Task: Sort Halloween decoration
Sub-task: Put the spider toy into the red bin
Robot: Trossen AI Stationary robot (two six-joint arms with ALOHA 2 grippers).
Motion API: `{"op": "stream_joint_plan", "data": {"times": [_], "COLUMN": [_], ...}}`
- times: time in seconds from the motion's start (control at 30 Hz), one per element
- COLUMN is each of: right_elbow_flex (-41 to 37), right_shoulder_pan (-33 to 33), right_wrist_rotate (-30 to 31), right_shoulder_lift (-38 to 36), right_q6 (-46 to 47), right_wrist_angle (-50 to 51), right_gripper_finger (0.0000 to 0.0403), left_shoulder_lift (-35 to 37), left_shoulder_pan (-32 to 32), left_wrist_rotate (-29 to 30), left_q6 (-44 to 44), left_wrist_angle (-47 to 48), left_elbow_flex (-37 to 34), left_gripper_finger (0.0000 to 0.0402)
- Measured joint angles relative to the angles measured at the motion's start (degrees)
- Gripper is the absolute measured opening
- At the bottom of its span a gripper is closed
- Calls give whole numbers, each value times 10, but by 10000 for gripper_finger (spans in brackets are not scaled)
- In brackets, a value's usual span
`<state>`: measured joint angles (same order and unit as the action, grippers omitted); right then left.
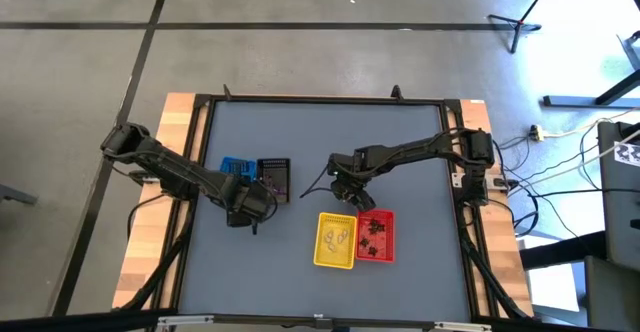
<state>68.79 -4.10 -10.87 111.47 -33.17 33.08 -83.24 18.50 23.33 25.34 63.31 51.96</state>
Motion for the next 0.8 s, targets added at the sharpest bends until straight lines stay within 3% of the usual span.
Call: {"op": "stream_joint_plan", "data": {"times": [0.47, 0.8], "right_elbow_flex": [-1, -1], "right_shoulder_pan": [0, 0], "right_wrist_rotate": [2, 2], "right_shoulder_lift": [1, 2], "right_q6": [1, 13], "right_wrist_angle": [0, 0], "right_gripper_finger": [105, 105], "left_shoulder_lift": [0, 0], "left_shoulder_pan": [0, 0], "left_wrist_rotate": [0, 0], "left_q6": [0, 0], "left_wrist_angle": [0, 0], "left_elbow_flex": [0, 0], "left_gripper_finger": [128, 128]}}
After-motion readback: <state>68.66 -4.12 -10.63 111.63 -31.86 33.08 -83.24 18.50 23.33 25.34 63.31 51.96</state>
